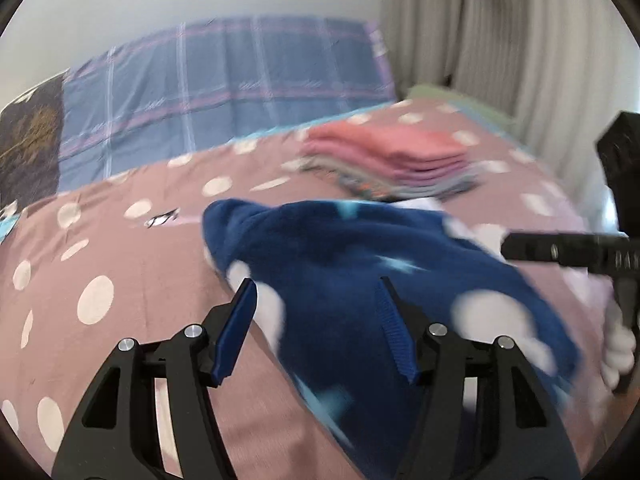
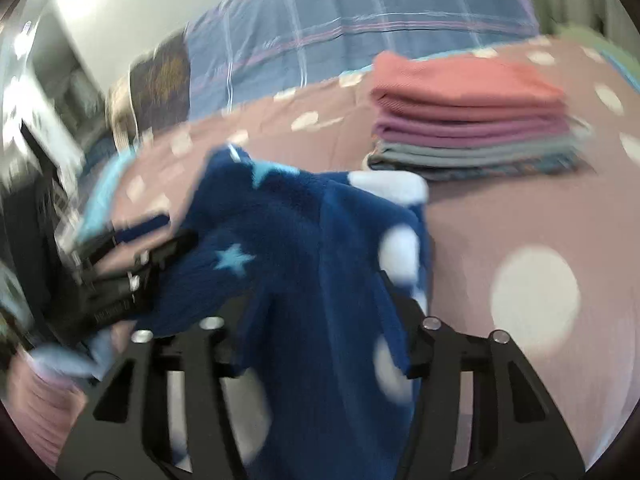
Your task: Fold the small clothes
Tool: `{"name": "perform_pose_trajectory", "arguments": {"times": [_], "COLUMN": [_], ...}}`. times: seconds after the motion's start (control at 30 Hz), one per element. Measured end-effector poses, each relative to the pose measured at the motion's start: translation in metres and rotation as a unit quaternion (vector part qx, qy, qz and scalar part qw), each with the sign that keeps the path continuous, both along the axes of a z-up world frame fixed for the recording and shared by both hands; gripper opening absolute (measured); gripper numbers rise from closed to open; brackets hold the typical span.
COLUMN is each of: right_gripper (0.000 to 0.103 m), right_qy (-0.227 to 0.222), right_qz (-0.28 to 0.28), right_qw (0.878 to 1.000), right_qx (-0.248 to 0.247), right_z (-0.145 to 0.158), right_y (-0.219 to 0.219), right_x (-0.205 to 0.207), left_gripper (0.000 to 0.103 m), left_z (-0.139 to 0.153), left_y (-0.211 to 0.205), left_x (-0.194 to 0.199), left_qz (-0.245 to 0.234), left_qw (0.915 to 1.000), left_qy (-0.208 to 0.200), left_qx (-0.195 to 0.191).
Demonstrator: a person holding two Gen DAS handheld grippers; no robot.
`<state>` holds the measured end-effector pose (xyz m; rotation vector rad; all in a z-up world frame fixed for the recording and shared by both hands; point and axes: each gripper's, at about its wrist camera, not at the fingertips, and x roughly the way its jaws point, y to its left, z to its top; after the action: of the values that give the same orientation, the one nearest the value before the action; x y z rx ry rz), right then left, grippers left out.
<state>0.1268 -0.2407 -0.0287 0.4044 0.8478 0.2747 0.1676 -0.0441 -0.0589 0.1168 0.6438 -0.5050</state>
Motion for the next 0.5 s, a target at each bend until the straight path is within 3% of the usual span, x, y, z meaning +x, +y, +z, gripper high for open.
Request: {"name": "perform_pose_trajectory", "arguments": {"times": [0.07, 0.13, 0.17, 0.2, 0.23, 0.27, 0.3, 0.33, 0.4, 0.5], "right_gripper": [0.045, 0.045, 0.045, 0.044, 0.043, 0.042, 0.040, 0.040, 0.040, 0.040], "right_qy": [-0.041, -0.070, -0.062, -0.043, 0.009, 0.017, -0.004, -0.016, 0.002, -0.007], "right_qz": [0.014, 0.039, 0.052, 0.061, 0.069, 0.063, 0.061, 0.062, 0.049, 0.070], "right_qw": [0.999, 0.997, 0.996, 0.997, 0.997, 0.997, 0.996, 0.996, 0.998, 0.995], "right_qx": [0.007, -0.015, -0.026, -0.034, -0.043, -0.050, -0.058, -0.065, -0.039, -0.064], "right_z": [0.021, 0.029, 0.022, 0.011, -0.020, -0.041, -0.047, -0.048, -0.046, -0.044], "right_y": [0.001, 0.014, 0.021, 0.026, 0.034, 0.036, 0.036, 0.036, 0.030, 0.036], "right_x": [-0.032, -0.063, -0.070, -0.071, -0.063, -0.059, -0.059, -0.059, -0.055, -0.055], "left_gripper": [0.064, 0.066, 0.071, 0.075, 0.077, 0.079, 0.084, 0.087, 0.087, 0.086], "left_z": [-0.001, -0.021, -0.042, -0.054, -0.060, -0.062, -0.063, -0.065, -0.067, -0.058], "left_y": [0.001, -0.012, -0.024, -0.028, -0.028, -0.023, -0.019, -0.017, -0.014, -0.014], "left_x": [-0.022, -0.030, -0.031, -0.030, -0.027, -0.017, -0.011, -0.009, -0.010, -0.020], "left_qz": [-0.035, -0.043, -0.037, -0.037, -0.031, -0.019, -0.012, -0.009, -0.010, 0.013], "left_qw": [0.9992, 0.9983, 0.9966, 0.9962, 0.9971, 0.9975, 0.9966, 0.9962, 0.9966, 0.9974], "left_qy": [0.010, 0.029, 0.029, 0.026, 0.032, 0.061, 0.080, 0.086, 0.081, 0.071], "left_qx": [-0.014, 0.026, 0.068, 0.075, 0.062, 0.032, 0.011, 0.004, -0.001, 0.005]}}
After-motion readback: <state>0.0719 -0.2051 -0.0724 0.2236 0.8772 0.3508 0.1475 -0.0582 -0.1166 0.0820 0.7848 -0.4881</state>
